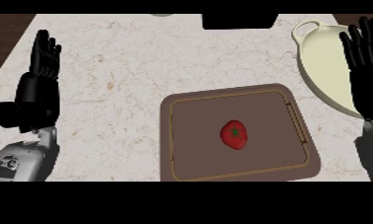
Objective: Pick the tomato from the tray and place it in the pot
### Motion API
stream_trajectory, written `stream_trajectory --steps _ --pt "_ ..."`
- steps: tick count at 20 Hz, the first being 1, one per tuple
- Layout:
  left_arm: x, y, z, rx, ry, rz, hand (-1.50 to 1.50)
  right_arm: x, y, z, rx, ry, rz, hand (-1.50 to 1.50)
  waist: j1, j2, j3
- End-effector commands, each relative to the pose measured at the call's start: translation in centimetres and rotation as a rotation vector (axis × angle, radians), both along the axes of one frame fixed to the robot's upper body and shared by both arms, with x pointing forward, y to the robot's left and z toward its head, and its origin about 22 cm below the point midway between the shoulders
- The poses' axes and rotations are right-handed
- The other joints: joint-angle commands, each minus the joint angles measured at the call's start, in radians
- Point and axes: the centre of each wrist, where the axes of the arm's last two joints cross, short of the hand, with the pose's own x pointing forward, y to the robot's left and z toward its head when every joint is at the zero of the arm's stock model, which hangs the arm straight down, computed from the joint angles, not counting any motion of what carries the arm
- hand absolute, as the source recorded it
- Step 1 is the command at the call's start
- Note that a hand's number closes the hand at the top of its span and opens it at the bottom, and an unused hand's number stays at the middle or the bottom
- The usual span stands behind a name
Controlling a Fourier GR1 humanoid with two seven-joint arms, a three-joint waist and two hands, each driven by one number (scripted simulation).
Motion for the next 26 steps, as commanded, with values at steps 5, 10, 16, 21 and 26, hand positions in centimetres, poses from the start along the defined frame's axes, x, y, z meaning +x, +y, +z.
stream_trajectory --steps 5,10,16,21,26 --pt "-0.3 1.8 0.6 -0.073 0.138 -0.038 0.00 -2.6 -2.7 -3.6 -0.119 0.067 -0.264 1.50 0.014 0.028 -0.007" --pt "-0.3 1.3 -0.4 -0.137 0.233 -0.086 0.00 -5.6 -1.7 -9.0 -0.376 0.166 -0.473 -1.50 0.009 0.029 -0.007" --pt "-0.3 1.8 0.4 -0.146 0.243 -0.093 0.00 -8.5 1.7 -7.2 -0.399 -0.026 -0.367 -1.50 0.012 0.027 -0.007" --pt "-0.9 1.3 1.0 -0.156 0.237 -0.083 0.00 -10.9 3.0 -3.0 -0.515 0.113 -0.245 -1.50 0.013 0.024 -0.009" --pt "0.0 2.3 0.4 -0.139 0.222 -0.089 0.00 -10.5 3.7 -0.3 -0.718 0.350 -0.061 -1.50 0.019 0.029 -0.012"
